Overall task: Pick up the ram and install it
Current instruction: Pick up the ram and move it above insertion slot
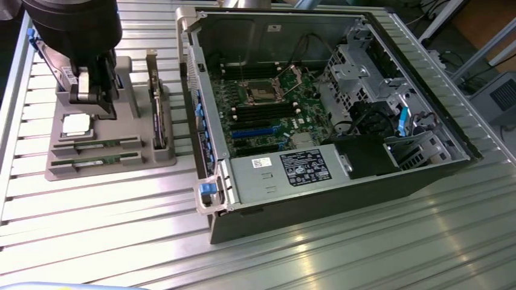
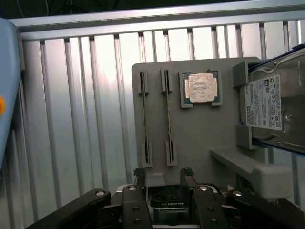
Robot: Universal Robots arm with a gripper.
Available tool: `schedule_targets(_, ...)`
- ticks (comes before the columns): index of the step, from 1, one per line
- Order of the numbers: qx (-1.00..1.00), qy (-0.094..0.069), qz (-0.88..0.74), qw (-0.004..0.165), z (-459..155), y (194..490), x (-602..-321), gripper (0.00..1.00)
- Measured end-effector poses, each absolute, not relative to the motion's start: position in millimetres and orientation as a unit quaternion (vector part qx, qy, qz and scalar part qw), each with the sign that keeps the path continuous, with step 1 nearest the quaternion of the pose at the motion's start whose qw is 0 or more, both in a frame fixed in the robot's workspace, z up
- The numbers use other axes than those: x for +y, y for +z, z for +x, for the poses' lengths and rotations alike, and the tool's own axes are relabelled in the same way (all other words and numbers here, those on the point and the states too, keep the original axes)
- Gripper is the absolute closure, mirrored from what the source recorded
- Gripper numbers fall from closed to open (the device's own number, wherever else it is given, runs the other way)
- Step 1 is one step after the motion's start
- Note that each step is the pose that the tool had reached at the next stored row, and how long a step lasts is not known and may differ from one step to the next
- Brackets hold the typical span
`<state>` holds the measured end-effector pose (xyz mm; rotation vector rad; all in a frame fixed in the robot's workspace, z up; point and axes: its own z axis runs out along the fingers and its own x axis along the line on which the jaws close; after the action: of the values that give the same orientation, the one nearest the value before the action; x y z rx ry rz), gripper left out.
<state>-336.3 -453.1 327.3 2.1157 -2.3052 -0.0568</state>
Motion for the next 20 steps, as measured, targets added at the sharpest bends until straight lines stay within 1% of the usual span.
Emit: schedule_targets(20,-0.736,-0.018,0.676,0.006,-346.9,314.0,-453.6,0.58)
